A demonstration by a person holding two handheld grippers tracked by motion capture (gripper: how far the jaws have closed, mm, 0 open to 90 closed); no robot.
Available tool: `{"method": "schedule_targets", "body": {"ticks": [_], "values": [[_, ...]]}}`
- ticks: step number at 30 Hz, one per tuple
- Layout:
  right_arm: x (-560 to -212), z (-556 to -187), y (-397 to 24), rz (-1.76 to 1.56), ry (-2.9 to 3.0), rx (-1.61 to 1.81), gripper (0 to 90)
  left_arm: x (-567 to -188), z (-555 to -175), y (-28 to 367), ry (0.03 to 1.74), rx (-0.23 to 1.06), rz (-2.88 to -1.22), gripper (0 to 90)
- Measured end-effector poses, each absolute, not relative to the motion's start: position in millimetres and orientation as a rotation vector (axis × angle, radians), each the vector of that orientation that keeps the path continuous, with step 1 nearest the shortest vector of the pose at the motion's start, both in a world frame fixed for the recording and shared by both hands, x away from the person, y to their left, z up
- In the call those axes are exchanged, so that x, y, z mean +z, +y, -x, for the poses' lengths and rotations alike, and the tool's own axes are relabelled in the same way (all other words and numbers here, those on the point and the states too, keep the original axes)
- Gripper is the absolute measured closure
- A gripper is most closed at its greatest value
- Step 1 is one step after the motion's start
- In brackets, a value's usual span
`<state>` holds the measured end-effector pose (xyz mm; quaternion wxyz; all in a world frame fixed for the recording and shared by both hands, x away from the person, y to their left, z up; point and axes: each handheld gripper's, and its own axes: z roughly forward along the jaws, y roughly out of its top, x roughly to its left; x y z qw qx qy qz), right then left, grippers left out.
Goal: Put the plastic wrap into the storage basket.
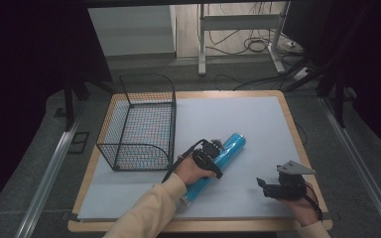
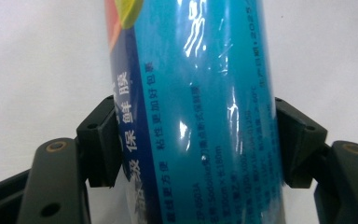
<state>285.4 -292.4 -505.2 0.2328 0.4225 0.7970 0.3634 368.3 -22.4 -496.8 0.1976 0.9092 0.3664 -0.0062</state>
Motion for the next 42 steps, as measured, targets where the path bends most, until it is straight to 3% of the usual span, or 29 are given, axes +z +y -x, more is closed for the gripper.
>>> {"method": "schedule_targets", "body": {"ticks": [22, 42], "values": [[-503.9, -285.3, -294.2, -1.169, 2.176, 1.007, 13.2, -444.2, -363.7, -14.8, 0.922, 0.051, -2.509, 31.1], [-503.3, -285.0, -294.6, -1.174, 2.165, 1.008, 13.5, -415.4, -369.9, -0.2, 0.931, 0.085, -2.438, 31.5]]}}
